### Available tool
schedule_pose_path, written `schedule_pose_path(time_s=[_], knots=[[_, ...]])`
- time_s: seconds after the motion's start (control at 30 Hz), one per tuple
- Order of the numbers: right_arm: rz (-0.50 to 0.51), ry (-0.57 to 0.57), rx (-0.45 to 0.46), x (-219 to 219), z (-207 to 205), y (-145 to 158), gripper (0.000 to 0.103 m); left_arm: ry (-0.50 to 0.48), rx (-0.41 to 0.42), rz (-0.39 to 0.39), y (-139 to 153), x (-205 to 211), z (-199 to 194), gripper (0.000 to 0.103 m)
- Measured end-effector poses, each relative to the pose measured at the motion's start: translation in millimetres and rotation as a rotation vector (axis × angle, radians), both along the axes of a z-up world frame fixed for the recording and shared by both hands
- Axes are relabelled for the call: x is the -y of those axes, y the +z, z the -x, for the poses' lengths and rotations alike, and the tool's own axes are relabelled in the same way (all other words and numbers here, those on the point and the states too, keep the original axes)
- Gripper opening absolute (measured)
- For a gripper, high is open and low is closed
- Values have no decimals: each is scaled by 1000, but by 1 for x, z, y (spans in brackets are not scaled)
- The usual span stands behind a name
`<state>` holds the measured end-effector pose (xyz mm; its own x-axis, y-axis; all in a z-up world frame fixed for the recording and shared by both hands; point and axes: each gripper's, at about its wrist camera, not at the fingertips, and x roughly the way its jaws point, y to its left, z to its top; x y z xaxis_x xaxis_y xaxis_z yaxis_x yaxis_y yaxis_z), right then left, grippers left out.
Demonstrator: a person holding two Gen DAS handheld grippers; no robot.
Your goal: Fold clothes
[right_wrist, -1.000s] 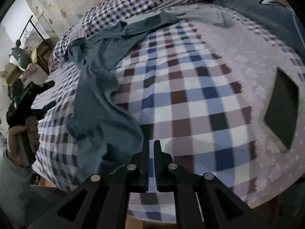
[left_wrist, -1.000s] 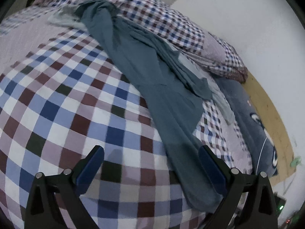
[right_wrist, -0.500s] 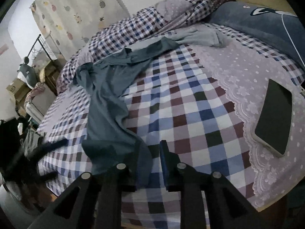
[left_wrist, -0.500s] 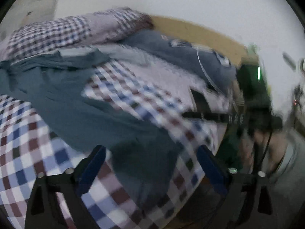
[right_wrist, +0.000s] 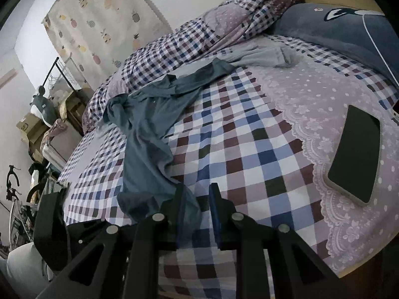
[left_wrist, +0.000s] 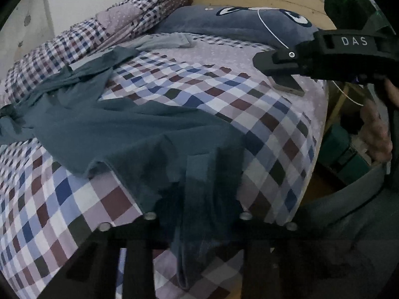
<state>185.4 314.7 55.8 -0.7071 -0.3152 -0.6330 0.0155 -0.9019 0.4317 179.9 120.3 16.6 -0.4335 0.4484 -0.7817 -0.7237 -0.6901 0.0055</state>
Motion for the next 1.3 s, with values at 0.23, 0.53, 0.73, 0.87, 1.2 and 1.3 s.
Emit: schedule_pose_path(time_s=[0.23, 0.53, 0.73, 0.87, 1.2, 1.3], knots=[[16, -5, 13, -6, 1, -3, 22, -98, 11, -166, 31, 9, -15, 7], [47, 95, 67, 14, 9, -16, 45, -271, 22, -391, 65, 21, -38, 4], [167, 88, 102, 6, 6, -24, 54, -232, 47, -378, 58, 25, -29, 4], [265, 104, 113, 3, 0, -26, 55, -196, 66, -382, 53, 29, -24, 4], [355, 159, 120, 10, -14, -23, 55, -175, 80, -370, 47, 13, -19, 4], [342, 176, 120, 17, -17, -22, 55, -167, 92, -360, 43, 7, -17, 4]])
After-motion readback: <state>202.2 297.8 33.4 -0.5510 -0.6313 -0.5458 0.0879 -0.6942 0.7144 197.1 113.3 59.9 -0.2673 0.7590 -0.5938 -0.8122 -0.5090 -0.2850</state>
